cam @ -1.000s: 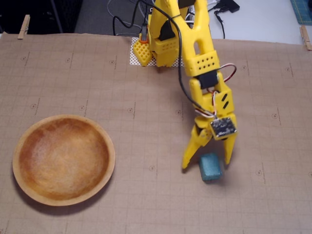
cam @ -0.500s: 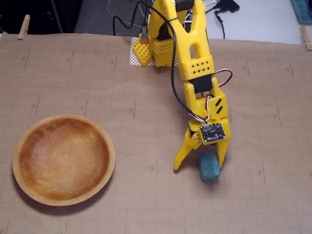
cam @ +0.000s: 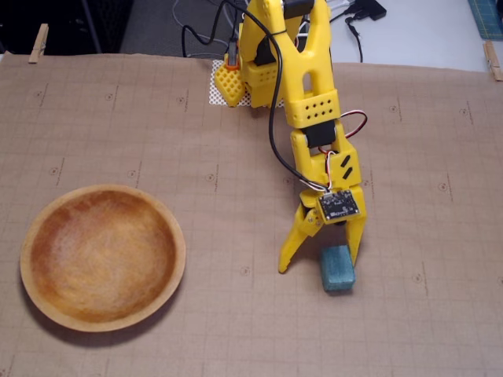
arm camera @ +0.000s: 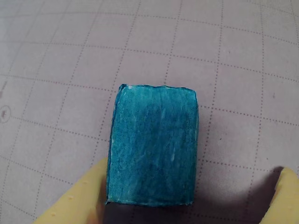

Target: Grasp a blue block and put it in the bowl.

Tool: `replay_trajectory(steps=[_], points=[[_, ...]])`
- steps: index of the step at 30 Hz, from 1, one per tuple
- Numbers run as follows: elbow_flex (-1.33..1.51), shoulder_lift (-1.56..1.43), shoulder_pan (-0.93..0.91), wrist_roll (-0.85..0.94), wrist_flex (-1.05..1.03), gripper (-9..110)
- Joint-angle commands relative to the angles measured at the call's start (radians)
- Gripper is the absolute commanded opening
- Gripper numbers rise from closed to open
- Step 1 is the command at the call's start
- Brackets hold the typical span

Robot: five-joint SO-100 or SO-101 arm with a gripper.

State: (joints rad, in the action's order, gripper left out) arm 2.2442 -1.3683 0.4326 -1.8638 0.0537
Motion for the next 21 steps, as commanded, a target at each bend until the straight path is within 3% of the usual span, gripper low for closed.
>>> replay_trajectory(steps=[1,10,21], points=[[-0.015,-0.028,0.002,0.006,0.025,31],[-0.015,-0.032,0.002,0.009,0.012,-1],[-0.021,-0.037,-0.002,0.009,0.023,-3]])
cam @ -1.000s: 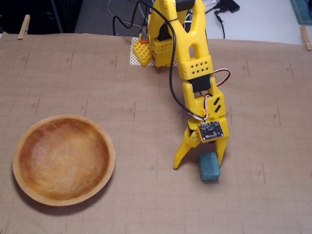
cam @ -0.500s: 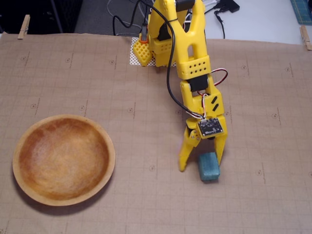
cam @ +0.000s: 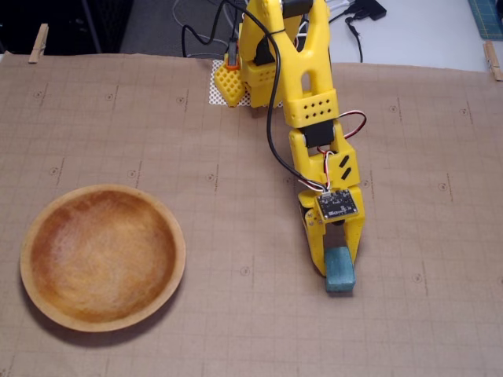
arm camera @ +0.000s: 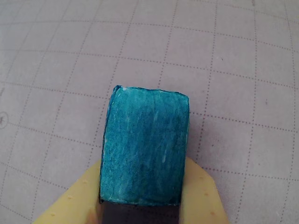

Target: Grasp a blue block and put it in the bowl.

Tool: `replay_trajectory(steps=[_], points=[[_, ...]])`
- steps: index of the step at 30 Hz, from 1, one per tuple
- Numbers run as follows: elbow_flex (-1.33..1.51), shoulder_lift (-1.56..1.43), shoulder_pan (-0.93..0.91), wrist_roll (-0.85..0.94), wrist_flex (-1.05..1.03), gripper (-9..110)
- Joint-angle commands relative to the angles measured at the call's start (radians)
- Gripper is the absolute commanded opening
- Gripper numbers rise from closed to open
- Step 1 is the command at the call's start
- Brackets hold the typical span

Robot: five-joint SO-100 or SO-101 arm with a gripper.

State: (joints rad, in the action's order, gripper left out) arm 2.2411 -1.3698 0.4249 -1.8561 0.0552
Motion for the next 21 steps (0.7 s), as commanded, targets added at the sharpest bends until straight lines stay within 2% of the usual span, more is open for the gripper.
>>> replay_trajectory(steps=[1,12,21], points=[[-0.020,-0.035,0.005,0.002,0.021,-3],[0.014,-0.318,-0.006,0.003,-0.005,-3],[0.064,-0.692,-0.006,0.003,-0.195,-3]])
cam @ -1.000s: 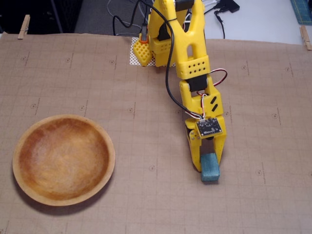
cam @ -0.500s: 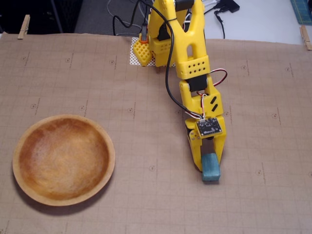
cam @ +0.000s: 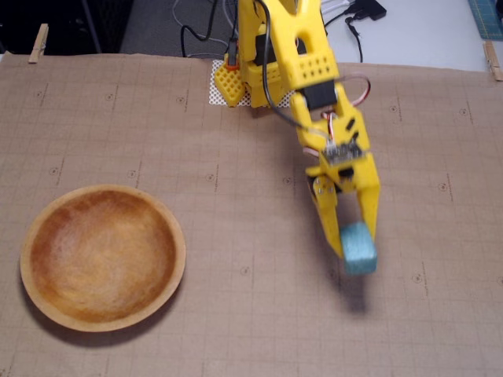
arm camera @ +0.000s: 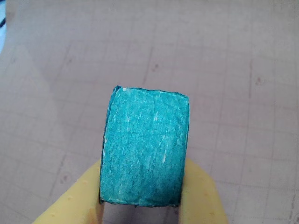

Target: Grasp a blue block and put it in the bowl.

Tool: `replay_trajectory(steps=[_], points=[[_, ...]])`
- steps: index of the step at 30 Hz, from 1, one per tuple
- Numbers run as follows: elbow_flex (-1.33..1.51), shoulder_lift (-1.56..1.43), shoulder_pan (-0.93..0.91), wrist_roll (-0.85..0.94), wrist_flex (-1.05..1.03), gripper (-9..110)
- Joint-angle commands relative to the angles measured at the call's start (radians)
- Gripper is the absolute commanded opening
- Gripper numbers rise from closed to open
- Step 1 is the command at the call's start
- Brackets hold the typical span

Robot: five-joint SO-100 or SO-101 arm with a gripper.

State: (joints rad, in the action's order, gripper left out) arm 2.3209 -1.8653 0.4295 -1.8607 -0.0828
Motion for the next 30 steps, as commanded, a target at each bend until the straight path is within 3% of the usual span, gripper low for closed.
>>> replay_trajectory(steps=[1,15,21,30], points=[[-0.014,-0.242,-0.011,0.008,-0.089,-3],[-0.028,-0.686,-0.215,0.018,-0.483,-3],[-0.006,-0.733,-0.373,0.141,-0.512,-3],[0.097,-0.730,-0.568,0.161,-0.511,-3]])
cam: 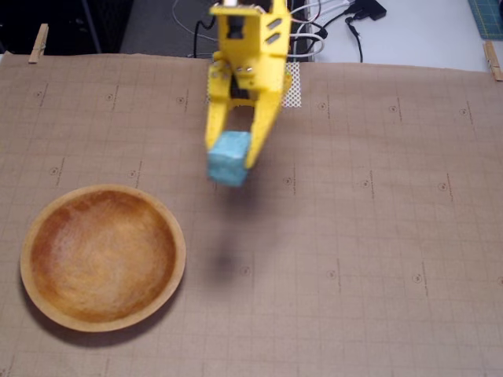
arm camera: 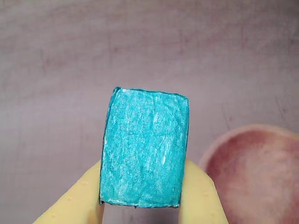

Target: Grasp a blue block and put it in the bowl.

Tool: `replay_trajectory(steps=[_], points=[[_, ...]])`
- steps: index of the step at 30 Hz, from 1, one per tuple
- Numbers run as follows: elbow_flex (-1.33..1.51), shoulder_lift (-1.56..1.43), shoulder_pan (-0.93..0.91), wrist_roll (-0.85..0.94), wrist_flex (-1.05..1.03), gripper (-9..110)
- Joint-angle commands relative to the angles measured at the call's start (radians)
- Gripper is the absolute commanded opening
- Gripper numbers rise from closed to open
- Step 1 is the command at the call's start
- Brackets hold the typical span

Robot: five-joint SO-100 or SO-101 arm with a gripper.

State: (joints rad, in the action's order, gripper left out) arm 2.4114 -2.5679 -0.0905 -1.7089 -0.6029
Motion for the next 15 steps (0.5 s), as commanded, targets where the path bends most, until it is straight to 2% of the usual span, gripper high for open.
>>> replay_trajectory(steps=[1,15], points=[[0.015,-0.028,-0.061,0.009,0.009,-3],[0.032,-0.003,-0.227,0.011,0.009,-3]])
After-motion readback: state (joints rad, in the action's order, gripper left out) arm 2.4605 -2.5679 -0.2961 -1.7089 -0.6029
